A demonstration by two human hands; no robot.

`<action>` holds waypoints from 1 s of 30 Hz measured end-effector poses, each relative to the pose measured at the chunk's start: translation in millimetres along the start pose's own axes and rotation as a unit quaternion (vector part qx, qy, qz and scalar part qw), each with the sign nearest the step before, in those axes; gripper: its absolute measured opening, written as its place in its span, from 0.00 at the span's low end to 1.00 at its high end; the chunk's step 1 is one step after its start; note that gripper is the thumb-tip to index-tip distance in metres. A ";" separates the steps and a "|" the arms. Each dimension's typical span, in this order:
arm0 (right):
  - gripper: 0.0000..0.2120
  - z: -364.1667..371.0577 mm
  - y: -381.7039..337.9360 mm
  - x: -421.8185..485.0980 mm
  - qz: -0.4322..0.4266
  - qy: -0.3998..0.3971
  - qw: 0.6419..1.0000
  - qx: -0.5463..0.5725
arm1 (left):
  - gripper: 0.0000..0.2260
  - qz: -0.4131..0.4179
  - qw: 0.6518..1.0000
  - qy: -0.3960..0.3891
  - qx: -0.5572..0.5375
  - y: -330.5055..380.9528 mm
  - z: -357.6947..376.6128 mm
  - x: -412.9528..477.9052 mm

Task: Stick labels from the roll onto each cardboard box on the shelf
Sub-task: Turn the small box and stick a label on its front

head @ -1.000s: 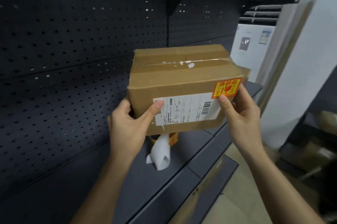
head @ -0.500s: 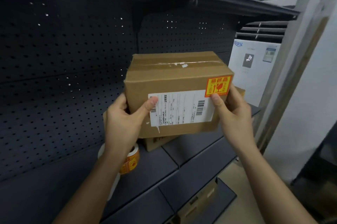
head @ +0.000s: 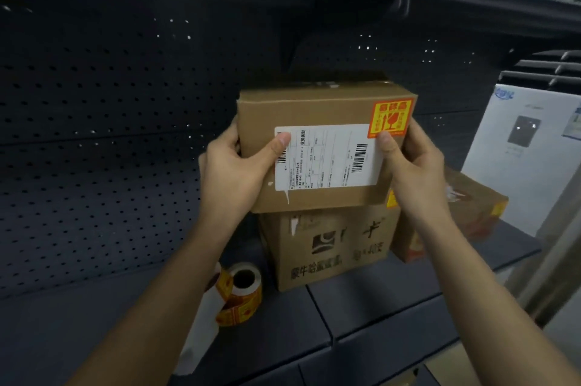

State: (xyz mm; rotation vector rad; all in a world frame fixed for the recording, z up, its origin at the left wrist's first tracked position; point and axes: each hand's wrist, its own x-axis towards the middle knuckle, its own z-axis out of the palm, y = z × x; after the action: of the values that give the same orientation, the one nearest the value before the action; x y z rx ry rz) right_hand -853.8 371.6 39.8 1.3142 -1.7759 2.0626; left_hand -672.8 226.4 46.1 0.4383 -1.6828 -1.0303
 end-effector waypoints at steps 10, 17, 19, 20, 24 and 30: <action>0.12 14.5 52.3 49.4 0.020 -0.037 0.999 0.003 | 0.18 -0.042 0.999 0.016 -0.003 -38.2 18.9 26.0; 0.12 12.1 79.4 68.7 0.031 -0.056 0.998 0.029 | 0.16 -0.051 0.997 0.046 0.040 -39.2 36.6 29.3; 0.12 8.1 87.1 74.8 0.028 -0.068 0.997 0.034 | 0.16 -0.055 0.996 0.054 0.051 -38.4 44.1 30.2; 0.12 6.1 90.8 77.9 0.029 -0.076 0.996 0.034 | 0.16 -0.057 0.995 0.058 0.056 -37.8 48.1 30.3; 0.10 -2.9 104.2 92.2 0.037 -0.086 0.994 0.050 | 0.14 -0.055 0.993 0.064 0.078 -36.1 65.8 32.9; 0.10 -7.8 128.2 108.5 0.040 -0.106 0.992 0.052 | 0.15 -0.066 0.990 0.082 0.100 -47.1 84.4 43.9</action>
State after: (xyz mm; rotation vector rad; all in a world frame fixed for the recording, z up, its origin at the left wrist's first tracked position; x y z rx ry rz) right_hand -1000.4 292.7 16.2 1.5694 -1.8538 2.1557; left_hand -775.0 203.5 28.9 0.7529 -1.6317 -0.8976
